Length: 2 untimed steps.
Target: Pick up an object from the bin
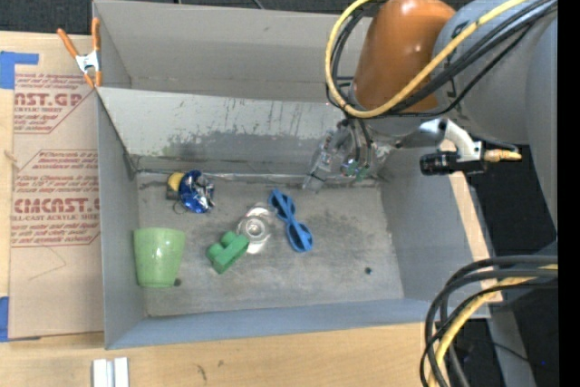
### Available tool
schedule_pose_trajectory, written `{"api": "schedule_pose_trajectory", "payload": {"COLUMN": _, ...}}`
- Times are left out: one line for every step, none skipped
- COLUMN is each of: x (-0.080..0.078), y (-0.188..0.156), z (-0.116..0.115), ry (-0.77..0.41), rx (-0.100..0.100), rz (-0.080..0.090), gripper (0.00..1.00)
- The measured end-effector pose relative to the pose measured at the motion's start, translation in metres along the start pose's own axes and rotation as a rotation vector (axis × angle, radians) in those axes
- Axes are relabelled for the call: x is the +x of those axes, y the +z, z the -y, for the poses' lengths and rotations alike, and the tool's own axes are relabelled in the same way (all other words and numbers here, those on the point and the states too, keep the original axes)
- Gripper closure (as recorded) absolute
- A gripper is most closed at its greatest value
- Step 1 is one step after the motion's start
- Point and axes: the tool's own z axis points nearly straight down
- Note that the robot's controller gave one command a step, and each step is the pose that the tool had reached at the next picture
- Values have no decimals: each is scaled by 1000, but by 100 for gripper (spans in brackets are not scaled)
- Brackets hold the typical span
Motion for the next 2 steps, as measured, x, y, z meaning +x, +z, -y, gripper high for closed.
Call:
{"api": "schedule_pose_trajectory", "payload": {"x": 35, "y": 86, "z": 3, "ry": 114, "rx": 10, "rz": -15, "gripper": 100}}
{"api": "schedule_pose_trajectory", "payload": {"x": 33, "y": 82, "z": 2, "ry": 114, "rx": 6, "rz": -8, "gripper": 0}}
